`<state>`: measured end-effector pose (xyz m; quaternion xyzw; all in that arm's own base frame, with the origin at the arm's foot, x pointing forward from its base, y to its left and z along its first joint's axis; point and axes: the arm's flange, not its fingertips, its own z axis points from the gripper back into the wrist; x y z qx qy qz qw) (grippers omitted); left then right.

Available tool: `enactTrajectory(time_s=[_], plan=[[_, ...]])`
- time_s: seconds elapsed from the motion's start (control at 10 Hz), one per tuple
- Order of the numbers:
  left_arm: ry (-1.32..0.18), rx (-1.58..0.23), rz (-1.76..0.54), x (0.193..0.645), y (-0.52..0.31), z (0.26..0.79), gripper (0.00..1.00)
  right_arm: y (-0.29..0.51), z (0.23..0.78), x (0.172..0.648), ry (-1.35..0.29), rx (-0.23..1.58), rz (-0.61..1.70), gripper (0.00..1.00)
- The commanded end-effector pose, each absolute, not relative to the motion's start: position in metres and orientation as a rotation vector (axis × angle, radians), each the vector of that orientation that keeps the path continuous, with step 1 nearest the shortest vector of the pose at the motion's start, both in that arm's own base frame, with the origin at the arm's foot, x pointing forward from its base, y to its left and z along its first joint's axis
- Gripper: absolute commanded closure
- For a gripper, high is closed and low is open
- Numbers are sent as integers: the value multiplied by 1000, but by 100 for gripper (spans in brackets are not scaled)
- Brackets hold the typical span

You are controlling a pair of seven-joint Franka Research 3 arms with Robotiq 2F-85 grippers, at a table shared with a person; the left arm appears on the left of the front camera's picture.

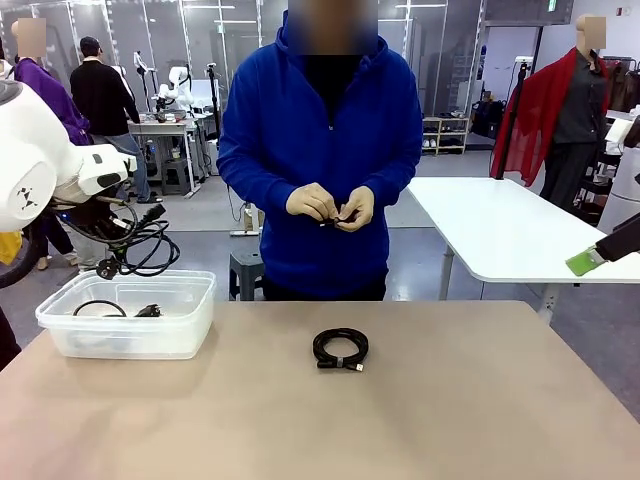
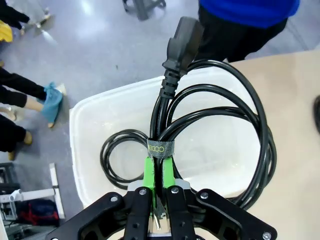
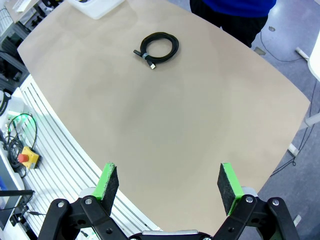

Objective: Organize and store the cables.
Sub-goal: Place the Power Cable into the Organizing box.

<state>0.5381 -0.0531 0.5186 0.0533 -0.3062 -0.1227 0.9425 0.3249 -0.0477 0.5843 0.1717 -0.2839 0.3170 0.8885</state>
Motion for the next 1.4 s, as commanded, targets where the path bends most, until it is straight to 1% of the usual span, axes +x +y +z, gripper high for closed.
enactTrajectory(time_s=[0.0,0.1,0.4,0.6,0.7,1.3], plan=[[-622,97,-226,563,-45,515,93,-48,587,325,-585,362,647,0],[-606,128,-199,574,-38,507,93,-48,587,325,-585,362,647,0],[-542,101,-182,597,-20,489,93,-48,587,325,-585,362,647,0],[-467,117,-151,605,-11,475,93,-48,587,325,-585,362,647,0],[-445,114,-138,617,-7,462,93,-48,587,325,-585,362,647,0],[-314,132,-80,634,9,417,93,-48,587,325,-585,362,647,0]])
